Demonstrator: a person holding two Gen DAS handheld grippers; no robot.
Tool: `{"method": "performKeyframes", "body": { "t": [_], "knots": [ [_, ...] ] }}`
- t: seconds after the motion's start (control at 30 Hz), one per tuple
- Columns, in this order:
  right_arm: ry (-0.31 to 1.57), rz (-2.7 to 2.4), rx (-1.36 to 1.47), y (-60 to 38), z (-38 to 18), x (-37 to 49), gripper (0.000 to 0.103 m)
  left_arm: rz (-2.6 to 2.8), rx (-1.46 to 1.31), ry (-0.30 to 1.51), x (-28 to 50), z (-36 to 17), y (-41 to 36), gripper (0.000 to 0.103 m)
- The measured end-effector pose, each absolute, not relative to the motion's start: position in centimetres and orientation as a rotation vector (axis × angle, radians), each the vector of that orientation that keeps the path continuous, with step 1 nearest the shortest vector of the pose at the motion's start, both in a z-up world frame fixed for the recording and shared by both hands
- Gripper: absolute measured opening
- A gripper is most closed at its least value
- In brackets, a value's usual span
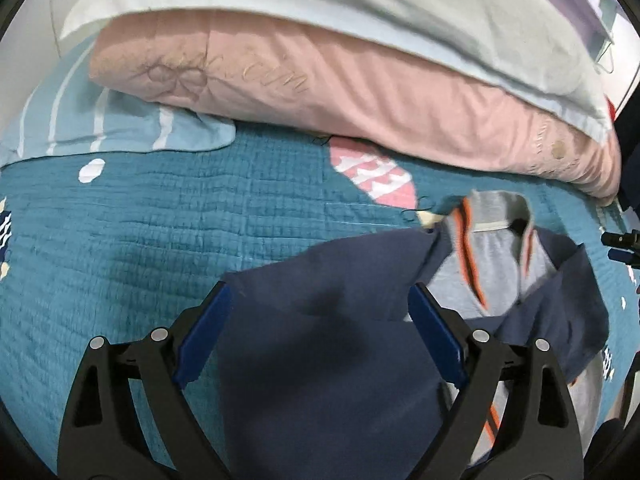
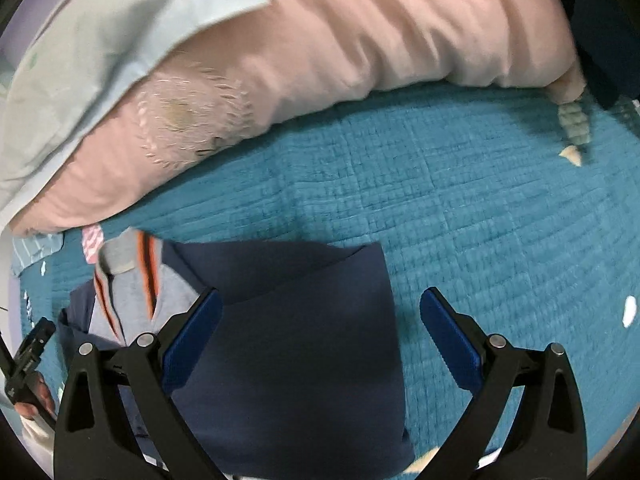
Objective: Fold large clothes
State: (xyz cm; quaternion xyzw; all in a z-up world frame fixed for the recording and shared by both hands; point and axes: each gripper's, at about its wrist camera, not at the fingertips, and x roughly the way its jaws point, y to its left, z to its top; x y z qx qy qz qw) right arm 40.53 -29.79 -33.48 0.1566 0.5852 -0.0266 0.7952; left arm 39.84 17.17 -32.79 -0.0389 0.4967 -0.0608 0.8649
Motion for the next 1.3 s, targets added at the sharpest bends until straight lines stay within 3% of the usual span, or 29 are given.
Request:
{"method": "performKeyframes", "body": {
  "t": [0.37, 0.43, 0.47, 0.5, 0.6, 0.63, 0.7, 0.8, 1.3],
  "knots": [
    [1.393, -0.087, 0.360, -31.4, -38.2, 43.4, 0.095, -0.083, -0.160, 1.216, 43.2, -36.8, 19.0, 0.087],
    [1.403, -0.098, 0.349, -31.4, -38.8, 43.5, 0.091, -0.069, -0.122, 1.240, 43.2, -37.3, 18.6, 0.067],
    [1.410, -0.086, 0.362, -31.4, -39.0, 43.4, 0.078, -0.049, -0.089, 1.237, 43.2, -37.4, 18.5, 0.061],
    [1.422, -0.081, 0.371, -31.3, -39.3, 43.4, 0.057, -0.027, -0.055, 1.239, 43.1, -37.5, 18.4, 0.049],
    [1.414, -0.090, 0.341, -31.0, -39.1, 43.1, 0.040, -0.033, -0.071, 1.228, 42.9, -37.1, 18.8, 0.019],
    [1.408, -0.095, 0.324, -30.7, -39.0, 43.0, 0.038, -0.038, -0.075, 1.218, 42.7, -36.8, 18.8, 0.015],
    [1.389, -0.092, 0.290, -29.6, -38.4, 42.7, 0.022, -0.037, -0.058, 1.203, 42.3, -36.5, 18.8, 0.013],
    [1.362, -0.106, 0.255, -28.8, -37.6, 41.7, 0.013, -0.010, -0.039, 1.169, 41.6, -36.2, 18.3, 0.010],
    [1.283, -0.141, 0.206, -29.3, -32.2, 37.5, 0.010, -0.021, -0.030, 1.082, 39.8, -32.3, 17.9, 0.009]
  ]
}}
